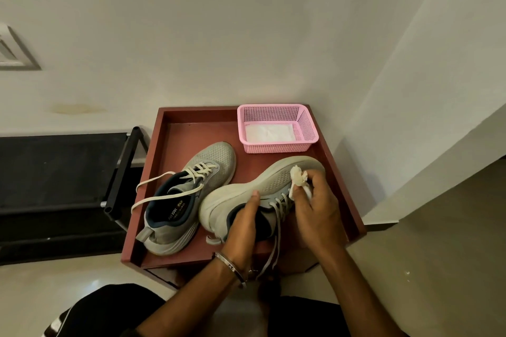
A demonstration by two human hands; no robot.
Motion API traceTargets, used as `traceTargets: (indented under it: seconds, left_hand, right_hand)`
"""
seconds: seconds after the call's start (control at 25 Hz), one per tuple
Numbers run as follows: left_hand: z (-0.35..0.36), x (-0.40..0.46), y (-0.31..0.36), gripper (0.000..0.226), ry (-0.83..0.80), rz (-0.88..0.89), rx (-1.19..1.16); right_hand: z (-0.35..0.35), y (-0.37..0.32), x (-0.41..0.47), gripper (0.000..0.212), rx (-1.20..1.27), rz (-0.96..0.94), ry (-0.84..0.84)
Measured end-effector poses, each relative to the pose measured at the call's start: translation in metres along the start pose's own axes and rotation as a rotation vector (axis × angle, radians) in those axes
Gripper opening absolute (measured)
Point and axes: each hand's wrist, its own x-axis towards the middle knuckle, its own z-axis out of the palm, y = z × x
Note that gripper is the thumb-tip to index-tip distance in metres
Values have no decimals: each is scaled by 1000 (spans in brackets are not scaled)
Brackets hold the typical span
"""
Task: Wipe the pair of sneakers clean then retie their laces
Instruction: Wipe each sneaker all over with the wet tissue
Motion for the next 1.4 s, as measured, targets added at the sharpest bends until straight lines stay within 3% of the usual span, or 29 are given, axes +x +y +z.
traceTargets:
  seconds: [0.12, 0.2, 0.32, 0.4, 0.56, 0.76, 0.84, 0.96, 1.04, 1.16, 1.24, 1.32, 1.4]
  left_hand:
    - [-3, 2, -2, 44, -6, 15, -7]
    - [-5, 0, -6, 44, -18, 7, 131]
    - [-7, -5, -13, 41, 117, -55, 347]
    - [-5, -9, -16, 37, 174, -50, 424]
    - [-2, -12, -11, 36, 135, -59, 439]
    - [-14, 2, -14, 42, -8, 17, 502]
    - [-14, 3, -12, 42, 40, 6, 466]
    - [-8, 2, -11, 39, 133, -47, 334]
    - [-3, 0, -9, 32, 147, -86, 257]
    - [-2, 2, -7, 30, 119, -117, 115]
    - [-5, 5, -7, 46, 101, -131, 16]
    - [-7, 6, -3, 60, 94, -156, -3]
    - [-5, 6, 0, 57, 84, -162, 8]
  right_hand:
    - [-7, 4, 5, 20, -30, -79, 128]
    - [-14, 4, 10, 22, -27, -99, 225]
    - [-16, 8, 16, 22, -63, -86, 245]
    - [-14, 12, 18, 21, -96, -78, 220]
    - [-6, 8, 8, 22, -194, -150, 139]
    - [6, -9, -8, 29, -143, -329, -181]
    - [-4, -1, 1, 31, -205, -350, -162]
    - [-19, 12, 11, 30, -364, -124, 69]
    - [-18, 10, 8, 28, -343, -54, 136]
    - [-1, -9, -8, 28, -167, -137, -37]
    - [4, -16, -17, 30, -104, -263, -172]
    - [-4, -4, -6, 33, -163, -293, -136]
    - [-15, 8, 5, 36, -242, -160, 11]
